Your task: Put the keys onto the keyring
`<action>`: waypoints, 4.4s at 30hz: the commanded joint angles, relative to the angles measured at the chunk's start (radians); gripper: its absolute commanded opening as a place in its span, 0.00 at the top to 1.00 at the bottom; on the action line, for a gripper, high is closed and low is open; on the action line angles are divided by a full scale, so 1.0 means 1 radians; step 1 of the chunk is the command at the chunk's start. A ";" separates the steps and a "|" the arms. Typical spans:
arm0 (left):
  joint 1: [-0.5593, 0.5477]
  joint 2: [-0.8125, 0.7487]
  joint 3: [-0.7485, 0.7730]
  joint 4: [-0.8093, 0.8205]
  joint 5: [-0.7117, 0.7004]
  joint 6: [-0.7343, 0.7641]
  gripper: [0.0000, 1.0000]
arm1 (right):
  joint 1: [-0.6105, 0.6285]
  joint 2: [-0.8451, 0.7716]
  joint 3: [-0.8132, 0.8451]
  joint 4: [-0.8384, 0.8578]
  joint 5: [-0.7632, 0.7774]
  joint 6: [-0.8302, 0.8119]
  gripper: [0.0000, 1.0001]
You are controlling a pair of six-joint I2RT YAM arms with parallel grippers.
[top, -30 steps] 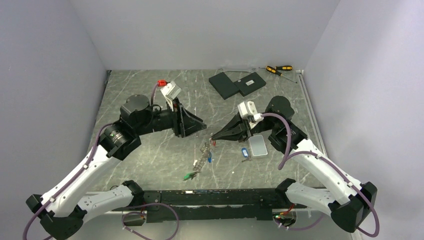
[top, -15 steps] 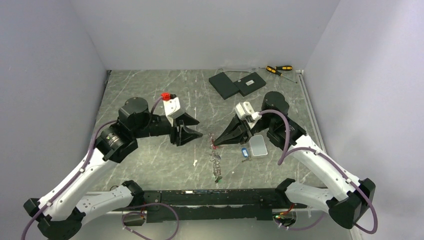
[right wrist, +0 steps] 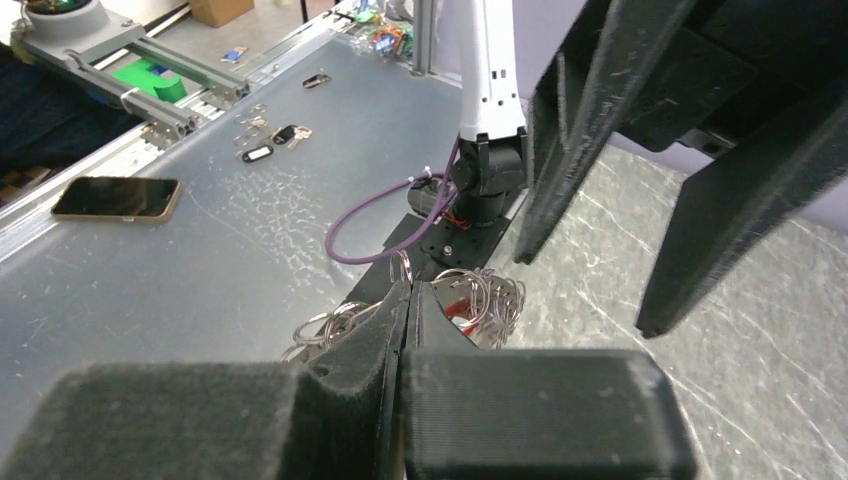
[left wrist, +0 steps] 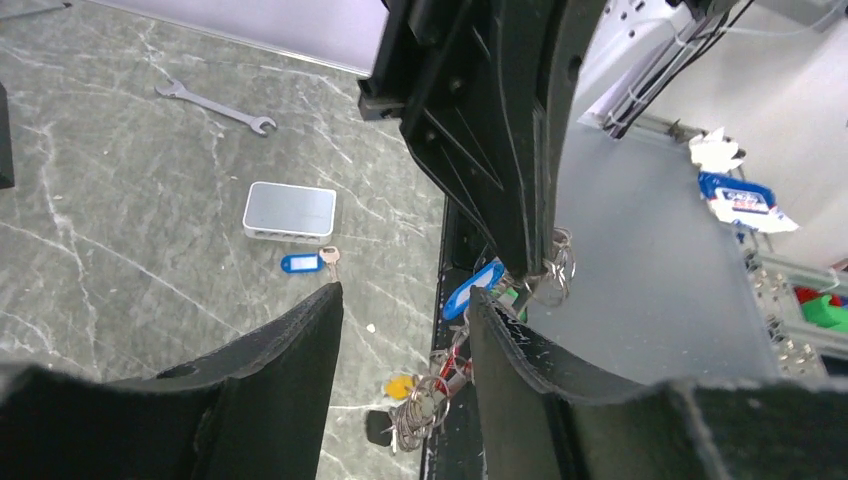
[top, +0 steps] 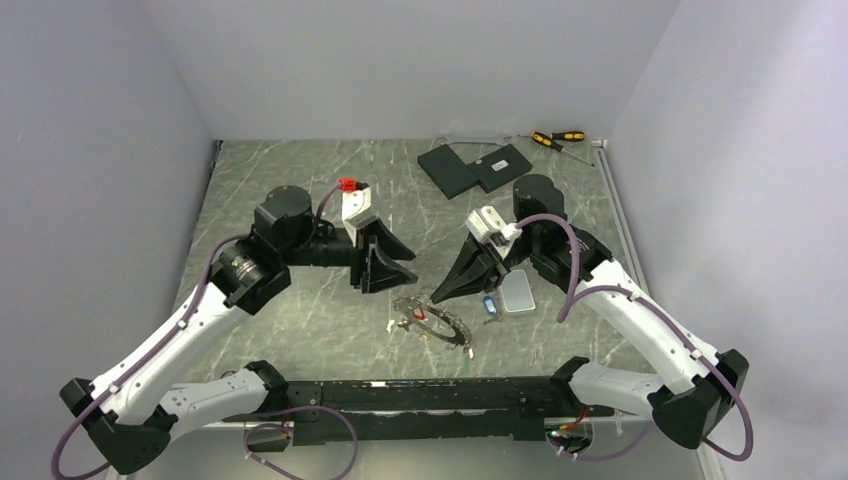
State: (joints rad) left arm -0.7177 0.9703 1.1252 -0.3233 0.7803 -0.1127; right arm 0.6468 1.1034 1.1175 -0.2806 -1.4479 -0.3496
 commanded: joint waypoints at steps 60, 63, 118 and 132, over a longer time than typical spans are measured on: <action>-0.002 -0.162 -0.359 0.773 -0.083 -0.094 0.65 | 0.005 -0.154 -0.249 0.853 0.587 0.786 1.00; -0.002 -0.157 -0.357 0.763 -0.101 -0.094 0.64 | 0.007 -0.152 -0.250 0.863 0.581 0.792 1.00; -0.002 -0.007 0.022 -0.080 0.009 0.278 1.00 | 0.076 -0.076 0.020 -0.010 0.604 0.122 0.56; -0.001 0.029 0.025 -0.114 0.067 0.291 1.00 | 0.179 0.039 0.100 -0.174 0.685 0.009 0.68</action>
State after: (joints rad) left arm -0.7177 1.0039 1.1103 -0.4732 0.7925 0.1387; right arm 0.8093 1.1275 1.1679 -0.4168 -0.8062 -0.2928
